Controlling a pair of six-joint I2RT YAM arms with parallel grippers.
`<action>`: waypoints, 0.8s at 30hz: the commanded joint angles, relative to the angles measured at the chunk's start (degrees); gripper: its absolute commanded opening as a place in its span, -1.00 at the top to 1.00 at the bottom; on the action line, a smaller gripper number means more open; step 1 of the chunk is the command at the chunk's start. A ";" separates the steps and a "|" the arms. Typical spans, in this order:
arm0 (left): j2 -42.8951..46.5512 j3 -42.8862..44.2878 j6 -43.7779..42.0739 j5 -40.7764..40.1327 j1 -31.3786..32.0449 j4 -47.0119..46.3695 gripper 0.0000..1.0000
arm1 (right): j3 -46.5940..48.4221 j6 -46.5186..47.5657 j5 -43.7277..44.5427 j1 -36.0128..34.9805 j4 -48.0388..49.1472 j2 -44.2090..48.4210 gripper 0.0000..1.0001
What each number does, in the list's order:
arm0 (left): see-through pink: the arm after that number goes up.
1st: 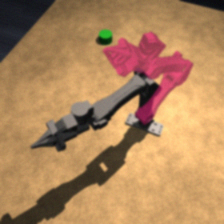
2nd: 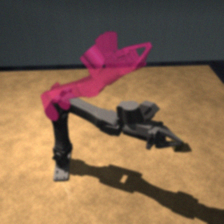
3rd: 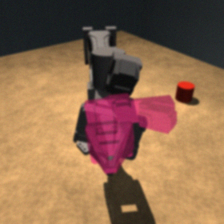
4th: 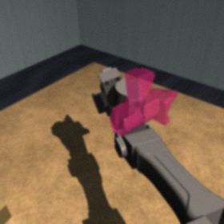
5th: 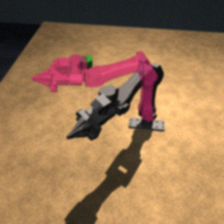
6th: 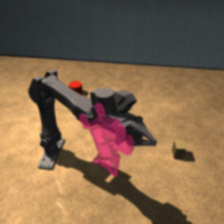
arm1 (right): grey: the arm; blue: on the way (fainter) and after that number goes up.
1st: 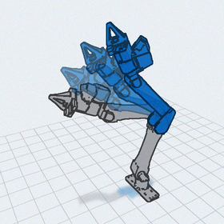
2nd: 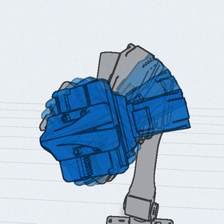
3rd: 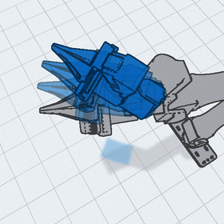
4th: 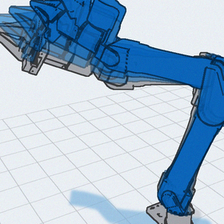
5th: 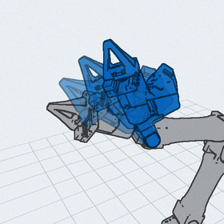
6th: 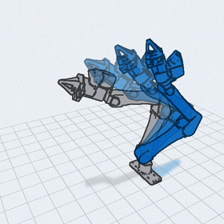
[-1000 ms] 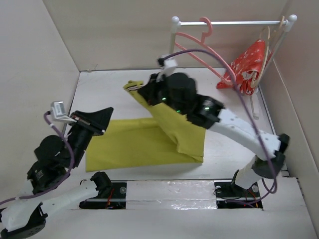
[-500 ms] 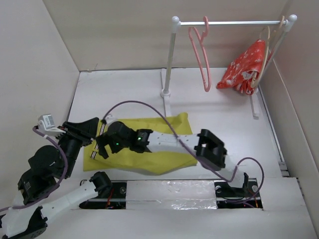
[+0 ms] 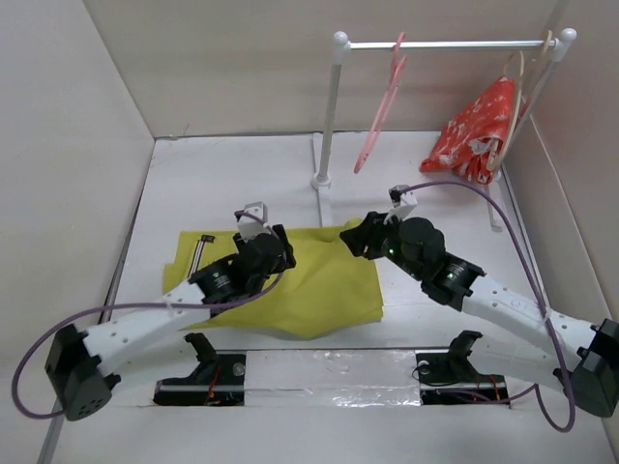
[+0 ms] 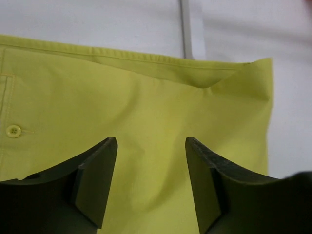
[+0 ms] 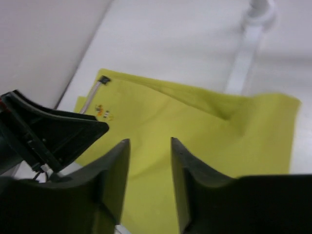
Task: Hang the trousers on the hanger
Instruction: Fold the trousers at the center of the board.
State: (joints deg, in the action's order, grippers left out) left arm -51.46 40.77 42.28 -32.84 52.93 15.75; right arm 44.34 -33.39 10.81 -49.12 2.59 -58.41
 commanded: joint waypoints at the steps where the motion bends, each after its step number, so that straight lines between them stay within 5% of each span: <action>1: -7.64 0.53 -2.46 3.57 -3.17 -9.77 -0.15 | -6.00 -0.28 -1.13 4.81 -3.65 2.58 -0.05; 6: -20.68 3.34 -10.72 15.43 -11.09 -17.23 -0.18 | -14.71 -1.85 -7.81 8.78 -6.28 7.69 -0.06; 12: -30.44 9.32 -16.70 19.30 -9.07 -20.06 -0.06 | -21.83 -8.00 -6.16 5.53 -13.11 20.67 0.35; 18: -36.52 9.86 -16.35 19.91 -11.87 -17.41 -0.11 | -30.70 -14.16 -9.04 4.12 -14.90 29.58 0.04; 24: -38.53 9.32 -18.37 24.40 -12.40 -20.32 -0.14 | -33.35 -15.39 -8.79 4.12 -18.13 30.55 0.00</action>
State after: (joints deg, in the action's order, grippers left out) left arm -89.21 49.95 26.11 -11.60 40.80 -1.83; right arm 11.05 -47.13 2.48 -44.71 -14.09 -28.23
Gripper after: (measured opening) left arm 0.574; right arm 0.499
